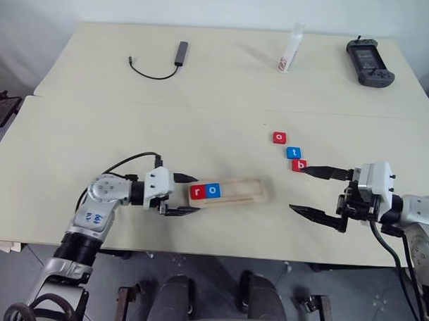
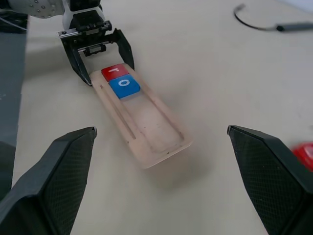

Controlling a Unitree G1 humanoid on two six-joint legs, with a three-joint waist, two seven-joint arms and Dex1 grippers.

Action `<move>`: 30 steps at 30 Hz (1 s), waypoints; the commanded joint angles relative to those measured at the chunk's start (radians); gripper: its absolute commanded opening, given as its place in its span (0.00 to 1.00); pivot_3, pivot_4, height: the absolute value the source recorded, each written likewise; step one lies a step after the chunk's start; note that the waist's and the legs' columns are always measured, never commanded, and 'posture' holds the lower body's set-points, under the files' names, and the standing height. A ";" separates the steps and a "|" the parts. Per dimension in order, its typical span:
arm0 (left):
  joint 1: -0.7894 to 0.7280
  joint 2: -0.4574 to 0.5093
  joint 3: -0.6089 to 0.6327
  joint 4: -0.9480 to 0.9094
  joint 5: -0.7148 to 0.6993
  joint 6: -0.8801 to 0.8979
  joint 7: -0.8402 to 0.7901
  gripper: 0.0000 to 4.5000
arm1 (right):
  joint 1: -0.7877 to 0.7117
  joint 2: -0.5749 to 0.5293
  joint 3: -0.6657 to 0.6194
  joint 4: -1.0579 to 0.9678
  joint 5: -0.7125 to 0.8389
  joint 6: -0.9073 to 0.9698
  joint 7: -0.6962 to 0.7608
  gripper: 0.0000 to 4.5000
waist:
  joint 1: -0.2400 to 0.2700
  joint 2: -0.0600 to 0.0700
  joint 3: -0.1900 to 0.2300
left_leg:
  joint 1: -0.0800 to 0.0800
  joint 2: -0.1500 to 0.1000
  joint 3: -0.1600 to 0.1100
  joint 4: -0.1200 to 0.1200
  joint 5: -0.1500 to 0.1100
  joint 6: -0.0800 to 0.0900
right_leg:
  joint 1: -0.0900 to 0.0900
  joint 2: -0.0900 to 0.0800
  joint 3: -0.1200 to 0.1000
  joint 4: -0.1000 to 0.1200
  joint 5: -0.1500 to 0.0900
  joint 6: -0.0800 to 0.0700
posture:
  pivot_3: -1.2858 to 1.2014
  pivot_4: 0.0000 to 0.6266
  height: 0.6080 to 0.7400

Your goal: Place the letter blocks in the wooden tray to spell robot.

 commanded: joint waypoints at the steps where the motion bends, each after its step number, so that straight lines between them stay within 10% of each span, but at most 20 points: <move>1: -0.042 -0.010 -0.017 0.068 0.022 -0.043 -0.029 0.75 | 0.054 -0.009 -0.059 -0.061 0.021 0.004 -0.026 1.00 | -0.001 0.000 0.000 | 0.000 0.000 0.000 0.000 0.000 0.000 | 0.000 0.000 0.000 0.000 0.000 0.000 | 0.52 0.24 1.00; 7: -0.119 -0.049 -0.042 0.184 0.044 -0.069 -0.060 0.75 | 0.148 0.010 -0.093 -0.119 0.031 0.023 -0.084 1.00 | 0.003 -0.001 0.000 | 0.000 0.000 0.000 0.002 0.000 0.000 | 0.001 0.000 0.000 0.000 0.000 0.000 | 0.52 0.24 1.00; 11: -0.146 -0.069 -0.033 0.226 0.049 -0.088 -0.050 1.00 | 0.199 0.038 -0.119 -0.143 0.037 0.015 -0.125 1.00 | 0.007 -0.001 0.000 | 0.000 0.000 -0.002 0.005 -0.001 0.001 | 0.003 0.000 0.000 0.000 0.000 0.001 | 0.52 0.24 1.00; 30: 0.134 0.113 0.246 -0.067 -0.214 0.024 -0.078 1.00 | 0.414 0.218 -0.315 -0.091 0.032 -0.079 -0.289 1.00 | 0.000 -0.002 0.000 | 0.001 0.001 -0.003 0.006 -0.002 0.003 | 0.005 0.000 0.000 0.000 0.001 0.001 | 0.52 0.24 1.00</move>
